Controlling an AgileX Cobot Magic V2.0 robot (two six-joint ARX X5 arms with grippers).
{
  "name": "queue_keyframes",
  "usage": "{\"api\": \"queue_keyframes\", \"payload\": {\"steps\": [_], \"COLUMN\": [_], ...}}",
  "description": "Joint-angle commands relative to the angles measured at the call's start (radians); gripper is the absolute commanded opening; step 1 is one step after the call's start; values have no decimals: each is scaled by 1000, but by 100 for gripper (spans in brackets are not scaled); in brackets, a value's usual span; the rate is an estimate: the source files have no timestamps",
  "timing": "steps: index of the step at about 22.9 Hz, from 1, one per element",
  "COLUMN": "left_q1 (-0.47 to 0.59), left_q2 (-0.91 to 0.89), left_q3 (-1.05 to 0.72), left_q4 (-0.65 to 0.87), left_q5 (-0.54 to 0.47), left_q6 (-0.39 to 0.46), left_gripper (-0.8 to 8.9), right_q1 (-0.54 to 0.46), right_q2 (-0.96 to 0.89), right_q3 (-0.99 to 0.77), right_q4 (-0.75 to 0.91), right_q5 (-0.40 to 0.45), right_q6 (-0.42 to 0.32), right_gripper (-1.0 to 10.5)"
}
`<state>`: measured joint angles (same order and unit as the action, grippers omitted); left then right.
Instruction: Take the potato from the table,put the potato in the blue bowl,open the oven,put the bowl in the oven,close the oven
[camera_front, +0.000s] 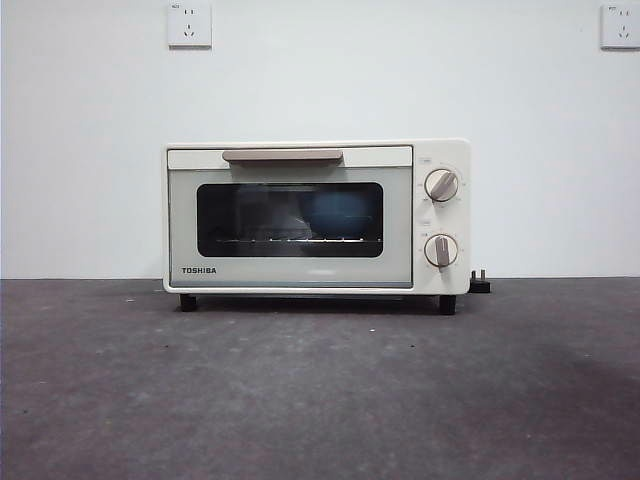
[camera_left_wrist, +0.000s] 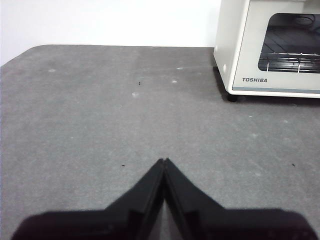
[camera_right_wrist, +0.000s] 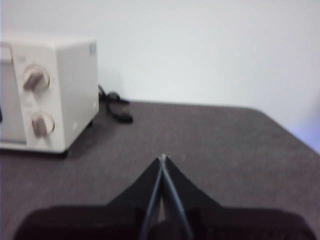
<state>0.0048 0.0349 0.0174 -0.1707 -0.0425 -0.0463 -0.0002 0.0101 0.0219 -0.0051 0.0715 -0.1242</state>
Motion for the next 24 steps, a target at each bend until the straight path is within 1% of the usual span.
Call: {"api": "queue_keyframes", "payload": {"steps": [1, 7, 13, 24], "left_q1": [3, 3, 3, 3], "left_q2": [3, 13, 19, 21], "left_q3": [-10, -10, -10, -10], "left_q4": [8, 8, 8, 8], "left_q5": [-2, -2, -2, -2], "left_q6": [-6, -6, -6, -6], "left_gripper": [-4, -4, -4, -4], "right_q1": [-1, -1, -1, -1], "right_q2": [-3, -3, -3, -3], "right_q3": [-8, -8, -8, -8], "right_q4": [-58, -186, -184, -177], "right_q5": [-7, -11, -10, -11], "right_q6": [20, 69, 133, 132], "right_gripper": [1, 1, 1, 1]}}
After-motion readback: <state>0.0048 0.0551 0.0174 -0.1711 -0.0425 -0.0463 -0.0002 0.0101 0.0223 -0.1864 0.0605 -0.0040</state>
